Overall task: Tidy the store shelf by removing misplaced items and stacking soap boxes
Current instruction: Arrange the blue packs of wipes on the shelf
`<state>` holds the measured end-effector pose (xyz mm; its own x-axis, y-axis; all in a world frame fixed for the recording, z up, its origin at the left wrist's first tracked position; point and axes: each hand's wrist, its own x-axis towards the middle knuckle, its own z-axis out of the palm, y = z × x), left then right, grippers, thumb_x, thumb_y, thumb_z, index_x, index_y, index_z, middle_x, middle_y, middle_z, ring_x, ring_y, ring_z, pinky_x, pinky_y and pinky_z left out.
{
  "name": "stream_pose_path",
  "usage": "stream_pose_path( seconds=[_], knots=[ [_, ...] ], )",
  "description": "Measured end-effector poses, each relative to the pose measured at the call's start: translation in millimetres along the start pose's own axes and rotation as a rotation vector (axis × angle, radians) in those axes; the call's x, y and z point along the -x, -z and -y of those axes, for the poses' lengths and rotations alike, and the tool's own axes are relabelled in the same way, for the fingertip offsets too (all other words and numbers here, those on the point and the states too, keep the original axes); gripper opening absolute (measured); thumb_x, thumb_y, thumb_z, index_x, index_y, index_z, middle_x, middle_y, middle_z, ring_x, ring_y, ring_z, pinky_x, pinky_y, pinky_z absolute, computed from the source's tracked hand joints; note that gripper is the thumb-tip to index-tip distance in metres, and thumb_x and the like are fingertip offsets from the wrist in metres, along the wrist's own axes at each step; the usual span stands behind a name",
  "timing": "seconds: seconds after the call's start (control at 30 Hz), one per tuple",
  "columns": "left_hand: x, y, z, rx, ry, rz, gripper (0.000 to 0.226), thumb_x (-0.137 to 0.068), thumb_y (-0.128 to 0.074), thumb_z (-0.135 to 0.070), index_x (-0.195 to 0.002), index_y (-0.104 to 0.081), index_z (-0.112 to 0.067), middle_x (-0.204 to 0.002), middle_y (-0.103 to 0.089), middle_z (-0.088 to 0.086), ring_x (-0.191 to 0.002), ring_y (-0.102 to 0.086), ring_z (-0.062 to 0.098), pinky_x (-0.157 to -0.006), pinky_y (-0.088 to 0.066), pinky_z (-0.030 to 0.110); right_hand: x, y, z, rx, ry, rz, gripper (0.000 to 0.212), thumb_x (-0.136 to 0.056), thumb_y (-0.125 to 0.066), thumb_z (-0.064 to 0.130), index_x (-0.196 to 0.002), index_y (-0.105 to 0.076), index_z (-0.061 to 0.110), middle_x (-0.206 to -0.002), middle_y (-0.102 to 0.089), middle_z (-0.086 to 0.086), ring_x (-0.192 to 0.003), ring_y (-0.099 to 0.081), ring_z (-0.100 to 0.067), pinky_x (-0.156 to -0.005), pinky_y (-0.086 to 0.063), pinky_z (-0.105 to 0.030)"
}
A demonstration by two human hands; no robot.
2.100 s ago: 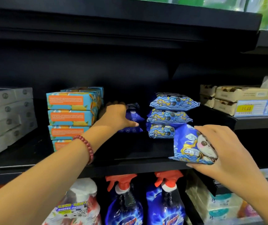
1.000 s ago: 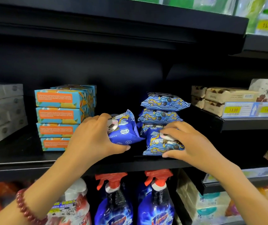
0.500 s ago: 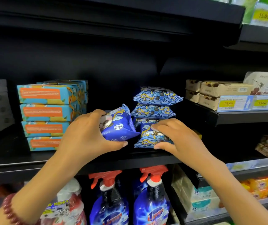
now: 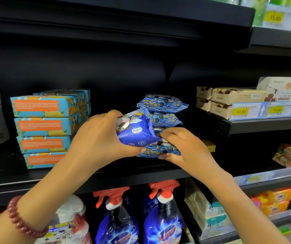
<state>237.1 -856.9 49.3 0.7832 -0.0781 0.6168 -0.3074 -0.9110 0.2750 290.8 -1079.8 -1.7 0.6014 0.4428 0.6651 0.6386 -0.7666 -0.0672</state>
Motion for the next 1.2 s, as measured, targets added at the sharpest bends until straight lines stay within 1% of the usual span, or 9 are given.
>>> stream_pose_path(
  seconds=[0.17, 0.3, 0.43, 0.53, 0.63, 0.73, 0.8, 0.97, 1.2],
  knots=[
    [-25.9, -5.9, -26.0, -0.045, -0.073, 0.107, 0.077, -0.05, -0.076, -0.068, -0.107, -0.051, -0.022, -0.097, -0.058, -0.013, -0.09, -0.058, 0.013, -0.073, -0.049, 0.028, 42.4, 13.6, -0.5, -0.013, -0.21, -0.257, 0.058, -0.073, -0.071, 0.05, -0.118, -0.061, 0.016, -0.115, -0.06, 0.004, -0.111, -0.048, -0.009, -0.087, -0.035, -0.014],
    [-46.9, -27.4, -48.9, -0.131, -0.137, 0.194, 0.072, -0.049, -0.074, -0.072, -0.093, -0.051, -0.019, -0.091, -0.062, -0.007, -0.084, -0.059, 0.016, -0.072, -0.05, 0.032, 65.7, 11.5, -5.1, 0.065, -0.421, -0.097, 0.075, -0.07, -0.057, 0.064, -0.127, -0.056, 0.015, -0.125, -0.058, 0.001, -0.121, -0.048, -0.016, -0.094, -0.035, -0.023],
    [-62.4, -48.2, -64.0, -0.204, -0.184, 0.254, 0.077, -0.051, -0.073, -0.073, -0.097, -0.05, -0.016, -0.093, -0.062, -0.004, -0.087, -0.058, 0.019, -0.075, -0.051, 0.035, 74.5, 5.2, -8.4, 0.123, -0.429, -0.066, 0.057, -0.073, -0.072, 0.046, -0.116, -0.064, 0.01, -0.119, -0.062, -0.003, -0.119, -0.052, -0.02, -0.091, -0.033, -0.021],
    [-67.0, -54.6, -64.9, -0.19, -0.161, 0.318, 0.076, -0.052, -0.069, -0.077, -0.096, -0.051, -0.018, -0.092, -0.055, -0.005, -0.091, -0.05, 0.017, -0.077, -0.048, 0.033, 76.0, 5.5, -6.4, 0.111, -0.433, -0.049, 0.056, -0.077, -0.069, 0.045, -0.121, -0.061, 0.012, -0.126, -0.058, 0.001, -0.123, -0.047, -0.016, -0.093, -0.029, -0.018],
    [-60.6, -53.7, -55.4, -0.145, -0.185, 0.266, 0.078, -0.055, -0.068, -0.076, -0.106, -0.057, -0.018, -0.101, -0.056, -0.004, -0.104, -0.049, 0.019, -0.086, -0.047, 0.035, 77.5, 5.3, -7.8, 0.107, -0.428, -0.069, 0.055, -0.076, -0.07, 0.044, -0.12, -0.062, 0.011, -0.124, -0.059, 0.0, -0.122, -0.05, -0.017, -0.093, -0.03, -0.019],
    [-44.2, -46.9, -43.1, -0.028, -0.222, 0.118, 0.072, -0.064, -0.072, -0.064, -0.12, -0.06, -0.021, -0.118, -0.061, -0.006, -0.114, -0.05, 0.017, -0.096, -0.042, 0.032, 78.2, 2.6, -8.0, 0.12, -0.443, -0.052, 0.053, -0.075, -0.072, 0.041, -0.117, -0.064, 0.01, -0.121, -0.062, -0.003, -0.119, -0.053, -0.02, -0.091, -0.031, -0.021],
    [-34.3, -44.5, -37.2, 0.041, -0.238, 0.052, 0.058, -0.071, -0.074, -0.053, -0.118, -0.064, -0.021, -0.117, -0.063, -0.007, -0.113, -0.051, 0.015, -0.095, -0.038, 0.024, 78.1, 1.8, -8.2, 0.132, -0.455, -0.055, 0.052, -0.073, -0.075, 0.039, -0.113, -0.066, 0.008, -0.116, -0.064, -0.004, -0.114, -0.056, -0.022, -0.089, -0.034, -0.023],
    [-30.7, -51.0, -35.4, 0.078, -0.244, 0.01, 0.052, -0.077, -0.071, -0.048, -0.12, -0.064, -0.019, -0.116, -0.064, -0.006, -0.113, -0.051, 0.016, -0.095, -0.039, 0.027, 79.0, -0.8, -7.6, 0.146, -0.429, -0.107, 0.048, -0.067, -0.081, 0.034, -0.103, -0.069, 0.005, -0.106, -0.068, -0.007, -0.103, -0.063, -0.026, -0.084, -0.044, -0.03],
    [-36.6, -52.8, -35.5, 0.056, -0.239, 0.03, 0.052, -0.08, -0.069, -0.049, -0.123, -0.061, -0.021, -0.12, -0.062, -0.007, -0.115, -0.051, 0.013, -0.091, -0.037, 0.023, 80.3, 2.0, -5.0, 0.151, -0.421, -0.074, 0.048, -0.072, -0.077, 0.035, -0.109, -0.067, 0.006, -0.112, -0.066, -0.007, -0.109, -0.06, -0.024, -0.087, -0.037, -0.025]
  ],
)
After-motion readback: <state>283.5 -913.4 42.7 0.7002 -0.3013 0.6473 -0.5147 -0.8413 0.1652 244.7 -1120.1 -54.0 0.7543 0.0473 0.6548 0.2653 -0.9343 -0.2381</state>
